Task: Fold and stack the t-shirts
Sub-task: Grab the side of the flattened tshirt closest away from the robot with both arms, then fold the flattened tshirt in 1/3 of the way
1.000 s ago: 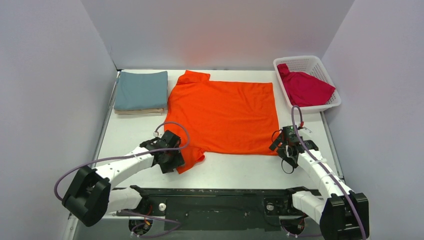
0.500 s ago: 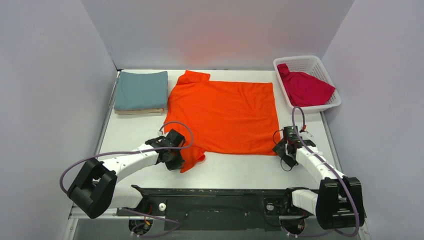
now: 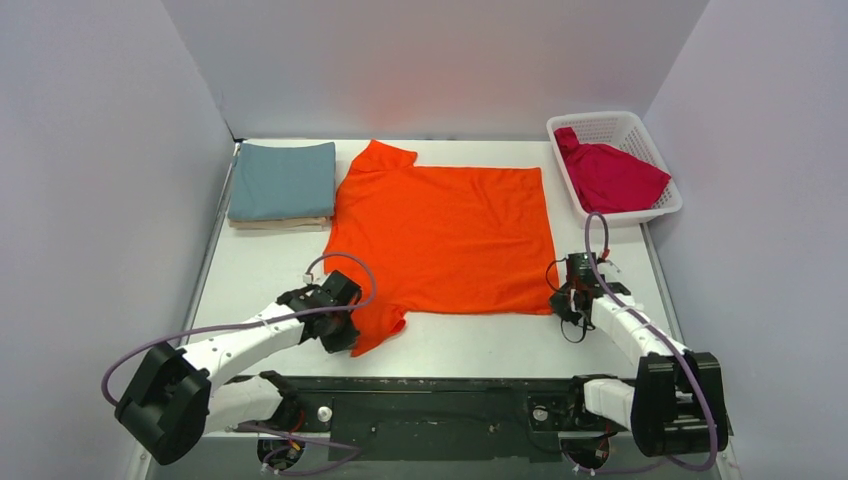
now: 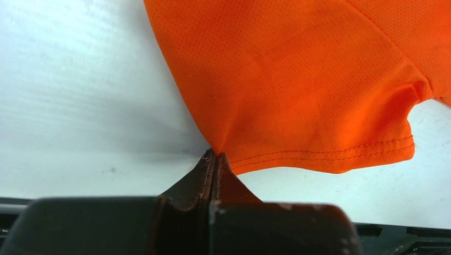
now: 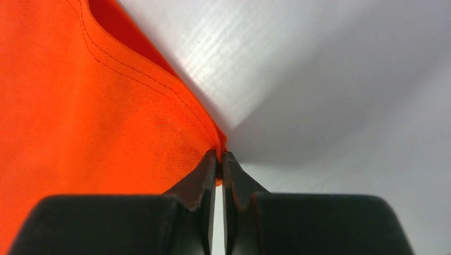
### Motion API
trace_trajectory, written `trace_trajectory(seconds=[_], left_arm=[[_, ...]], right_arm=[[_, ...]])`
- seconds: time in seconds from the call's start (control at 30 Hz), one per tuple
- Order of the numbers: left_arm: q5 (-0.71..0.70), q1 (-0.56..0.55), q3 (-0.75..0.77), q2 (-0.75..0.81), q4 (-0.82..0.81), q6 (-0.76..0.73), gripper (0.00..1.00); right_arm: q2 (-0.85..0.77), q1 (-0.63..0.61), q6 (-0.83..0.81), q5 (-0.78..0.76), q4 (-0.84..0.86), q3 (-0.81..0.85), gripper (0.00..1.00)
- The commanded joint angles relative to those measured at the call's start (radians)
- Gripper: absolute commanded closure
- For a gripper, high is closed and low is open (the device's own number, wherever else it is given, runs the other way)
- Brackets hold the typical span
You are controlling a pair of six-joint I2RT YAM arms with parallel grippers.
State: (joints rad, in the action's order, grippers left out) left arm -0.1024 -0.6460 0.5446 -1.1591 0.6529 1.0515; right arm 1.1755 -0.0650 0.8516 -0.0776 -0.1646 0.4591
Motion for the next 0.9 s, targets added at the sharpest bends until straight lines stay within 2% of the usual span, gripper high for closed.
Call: trace_trajectory(seconds=[0.0, 0.2, 0.4, 0.57, 0.73, 0.87], left_arm=[[0.030, -0.043, -0.055, 0.105, 0.118, 0.089, 1.00], [0.067, -0.095, -0.083, 0.310, 0.286, 0.135, 1.00], [0.172, -0.095, -0.046, 0.404, 0.139, 0.108, 1.00], [0.124, -0.050, 0.082, 0.305, 0.036, 0.010, 1.00], [0.242, 0.092, 0.210, 0.138, -0.143, -0.088, 1.00], [0.230, 0.156, 0.347, 0.019, -0.150, -0.165, 1.00]], right_arm=[[-0.102, 0.004, -0.007, 0.025, -0.213, -0.051, 1.00], [-0.295, 0.002, -0.013, 0.020, -0.434, -0.080, 1.00], [-0.393, 0.002, -0.020, 0.065, -0.492, -0.072, 1.00], [-0.338, 0.002, -0.022, 0.070, -0.473, 0.023, 1.00], [-0.218, 0.003, -0.024, 0.116, -0.456, 0.143, 1.00], [-0.119, 0.004, -0.033, 0.118, -0.443, 0.230, 1.00]])
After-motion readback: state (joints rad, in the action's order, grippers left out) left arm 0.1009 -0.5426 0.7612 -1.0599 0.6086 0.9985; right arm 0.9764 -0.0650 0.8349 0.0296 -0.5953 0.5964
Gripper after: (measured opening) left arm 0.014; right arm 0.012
